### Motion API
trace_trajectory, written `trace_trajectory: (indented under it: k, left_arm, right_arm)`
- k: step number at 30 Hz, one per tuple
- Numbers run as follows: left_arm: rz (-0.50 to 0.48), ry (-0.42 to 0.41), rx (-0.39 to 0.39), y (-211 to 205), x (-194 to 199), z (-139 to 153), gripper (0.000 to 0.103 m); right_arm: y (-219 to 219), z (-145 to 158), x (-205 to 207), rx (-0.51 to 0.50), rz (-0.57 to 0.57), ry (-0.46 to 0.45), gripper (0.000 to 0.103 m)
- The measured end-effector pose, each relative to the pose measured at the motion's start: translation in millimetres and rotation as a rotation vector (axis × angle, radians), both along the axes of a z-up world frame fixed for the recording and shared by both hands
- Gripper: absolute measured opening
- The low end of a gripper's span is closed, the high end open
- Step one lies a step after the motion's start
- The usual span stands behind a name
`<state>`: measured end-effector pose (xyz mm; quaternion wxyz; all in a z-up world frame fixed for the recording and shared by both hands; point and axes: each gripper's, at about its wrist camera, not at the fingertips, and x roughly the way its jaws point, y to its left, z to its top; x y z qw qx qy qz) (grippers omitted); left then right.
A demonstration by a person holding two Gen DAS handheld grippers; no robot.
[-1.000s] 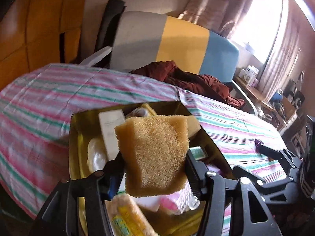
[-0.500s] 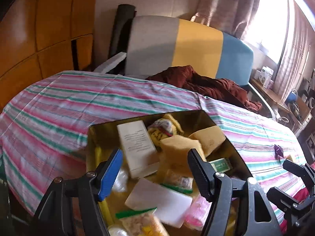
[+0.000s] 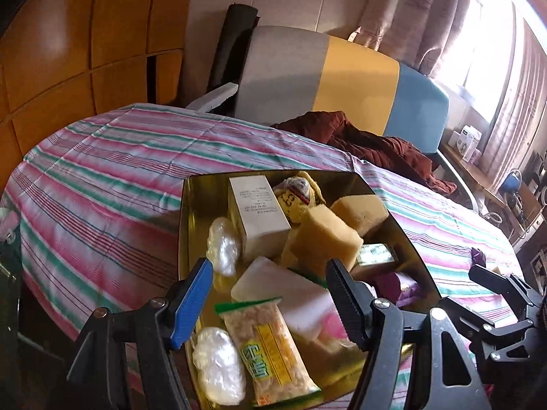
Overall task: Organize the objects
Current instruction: 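Move both grippers back toward the last sponge and purple packet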
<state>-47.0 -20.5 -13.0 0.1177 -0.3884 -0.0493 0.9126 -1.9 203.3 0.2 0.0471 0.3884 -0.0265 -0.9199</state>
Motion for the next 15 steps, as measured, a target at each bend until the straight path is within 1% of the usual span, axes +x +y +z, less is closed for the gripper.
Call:
trace_trajectory:
  k: [3, 10, 15]
  left_arm:
    - [-0.006, 0.004, 0.0, 3, 5, 1, 0.07]
    - [-0.006, 0.037, -0.026, 11, 16, 10, 0.07]
    - [0.015, 0.055, -0.045, 13, 22, 13, 0.069]
  right_arm:
    - [-4, 0, 2, 0.013, 0.004, 0.001, 0.103]
    - [-12, 2, 6, 0.058, 0.02, 0.017, 0.103]
    - [-13, -1, 6, 0.08, -0.008, 0.009, 0.103]
